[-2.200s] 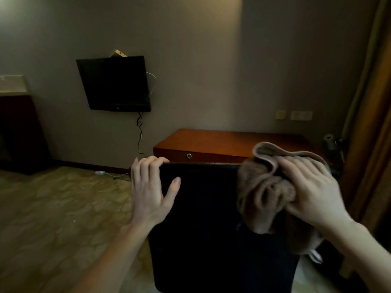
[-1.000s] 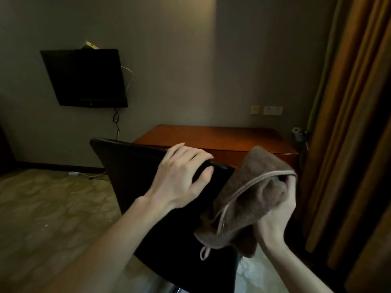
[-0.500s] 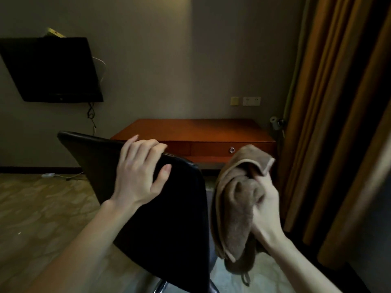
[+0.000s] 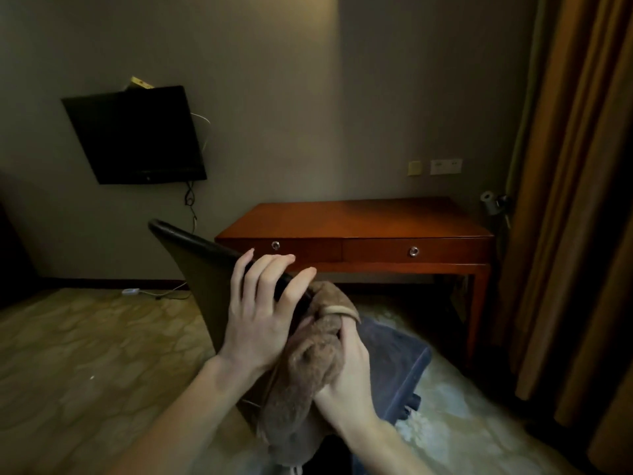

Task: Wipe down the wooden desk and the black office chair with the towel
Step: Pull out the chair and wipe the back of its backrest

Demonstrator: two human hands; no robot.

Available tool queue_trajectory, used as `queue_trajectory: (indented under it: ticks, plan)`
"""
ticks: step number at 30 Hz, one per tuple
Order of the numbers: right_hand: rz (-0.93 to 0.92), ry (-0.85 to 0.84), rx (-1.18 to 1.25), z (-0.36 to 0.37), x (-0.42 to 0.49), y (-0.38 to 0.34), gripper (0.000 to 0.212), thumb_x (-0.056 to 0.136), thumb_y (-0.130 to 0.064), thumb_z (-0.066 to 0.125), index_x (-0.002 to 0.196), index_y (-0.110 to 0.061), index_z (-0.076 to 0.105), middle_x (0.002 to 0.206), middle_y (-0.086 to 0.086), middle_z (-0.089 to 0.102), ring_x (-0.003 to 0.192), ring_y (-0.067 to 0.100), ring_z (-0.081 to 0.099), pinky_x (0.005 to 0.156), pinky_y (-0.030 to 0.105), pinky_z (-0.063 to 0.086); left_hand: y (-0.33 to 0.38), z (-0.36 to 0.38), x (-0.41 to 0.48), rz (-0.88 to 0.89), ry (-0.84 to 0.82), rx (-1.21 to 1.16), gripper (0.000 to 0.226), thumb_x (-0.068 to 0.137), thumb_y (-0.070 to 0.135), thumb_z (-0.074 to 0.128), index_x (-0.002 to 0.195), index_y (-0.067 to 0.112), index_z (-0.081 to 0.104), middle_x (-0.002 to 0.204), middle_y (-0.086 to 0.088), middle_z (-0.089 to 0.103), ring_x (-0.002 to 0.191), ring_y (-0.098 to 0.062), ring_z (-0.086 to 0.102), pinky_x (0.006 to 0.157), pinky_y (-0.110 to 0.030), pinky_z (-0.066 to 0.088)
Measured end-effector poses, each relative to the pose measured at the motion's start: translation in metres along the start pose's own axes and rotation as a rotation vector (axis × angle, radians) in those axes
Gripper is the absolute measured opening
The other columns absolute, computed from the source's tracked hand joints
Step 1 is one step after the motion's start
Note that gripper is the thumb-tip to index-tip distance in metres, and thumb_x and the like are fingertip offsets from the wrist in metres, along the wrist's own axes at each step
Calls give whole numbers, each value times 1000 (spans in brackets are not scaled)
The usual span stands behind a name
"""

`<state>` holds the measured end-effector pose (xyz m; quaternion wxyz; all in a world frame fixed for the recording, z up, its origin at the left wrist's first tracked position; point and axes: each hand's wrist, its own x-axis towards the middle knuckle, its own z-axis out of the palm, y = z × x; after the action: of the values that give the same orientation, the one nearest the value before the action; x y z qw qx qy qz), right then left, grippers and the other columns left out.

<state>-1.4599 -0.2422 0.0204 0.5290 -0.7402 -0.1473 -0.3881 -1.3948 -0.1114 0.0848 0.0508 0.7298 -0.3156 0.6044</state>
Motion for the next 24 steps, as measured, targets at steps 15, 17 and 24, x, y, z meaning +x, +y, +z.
queue_trajectory:
  ticks: [15,17,24]
  plan:
    - [79,-303,-180,-23,-20,36,36,87,-34,60,122,-30,66,124,-13,69,117,10,65,102,20,48,-35,-30,-13,24,-176,-143,71,94,64,36,138,10,53,142,-21,52,135,-39,49,118,-63,26]
    - [192,-353,-246,-42,-10,37,36,84,-39,58,115,-27,72,122,-10,72,118,12,66,100,32,50,-43,-37,-11,54,-227,-147,74,95,66,35,141,11,51,144,-20,52,137,-38,48,120,-61,24]
    - [284,-14,-38,-68,36,-13,69,74,-46,75,136,-42,46,110,-32,65,104,-8,63,93,31,52,-65,-39,-20,103,-231,-105,76,96,63,39,152,12,41,154,-22,43,146,-36,39,122,-58,24]
